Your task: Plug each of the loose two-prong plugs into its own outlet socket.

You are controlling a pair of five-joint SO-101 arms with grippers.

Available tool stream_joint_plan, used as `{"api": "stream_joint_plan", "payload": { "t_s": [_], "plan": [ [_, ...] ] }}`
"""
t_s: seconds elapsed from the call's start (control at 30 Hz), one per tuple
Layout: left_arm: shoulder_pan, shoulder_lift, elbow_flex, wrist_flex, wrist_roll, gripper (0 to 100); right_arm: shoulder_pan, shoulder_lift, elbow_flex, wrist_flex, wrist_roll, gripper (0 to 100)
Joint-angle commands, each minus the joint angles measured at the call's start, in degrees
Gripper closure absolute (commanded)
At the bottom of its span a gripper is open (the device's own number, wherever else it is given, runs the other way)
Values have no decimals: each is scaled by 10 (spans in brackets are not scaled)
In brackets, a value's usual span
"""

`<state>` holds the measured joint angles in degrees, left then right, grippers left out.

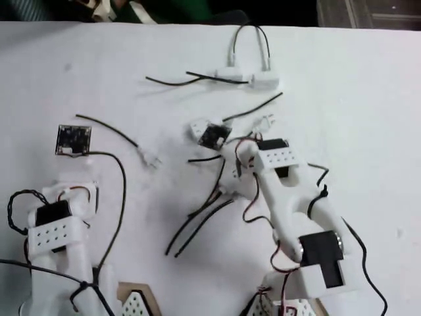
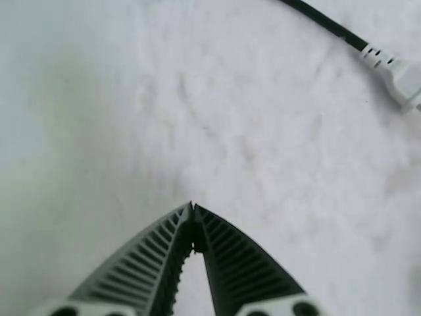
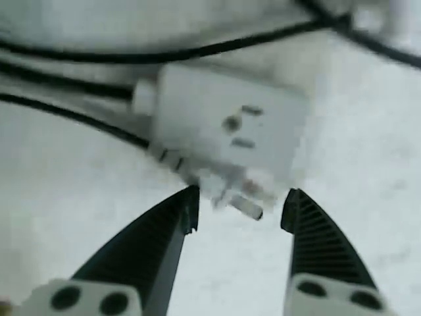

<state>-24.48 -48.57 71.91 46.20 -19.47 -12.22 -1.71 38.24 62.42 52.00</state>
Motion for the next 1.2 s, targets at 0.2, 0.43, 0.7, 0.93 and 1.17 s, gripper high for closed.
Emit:
{"api": "stream_joint_plan", "payload": {
  "t_s": [0.2, 0.43, 0.7, 0.93, 1.17],
  "plan": [
    [5, -14, -4, -8, -5, 973, -6, -117, -6, 188, -2, 901],
    [5, -14, -4, -6, -5, 973, -19, -160, -7, 167, -6, 807],
    [5, -14, -4, -7, -5, 973, -73, -159, -7, 208, -1, 726],
    [5, -14, -4, -7, -5, 973, -116, -157, -6, 207, 76, 726],
    [5, -14, -4, -7, -5, 973, -117, -141, -8, 207, 96, 726]
  ]
}}
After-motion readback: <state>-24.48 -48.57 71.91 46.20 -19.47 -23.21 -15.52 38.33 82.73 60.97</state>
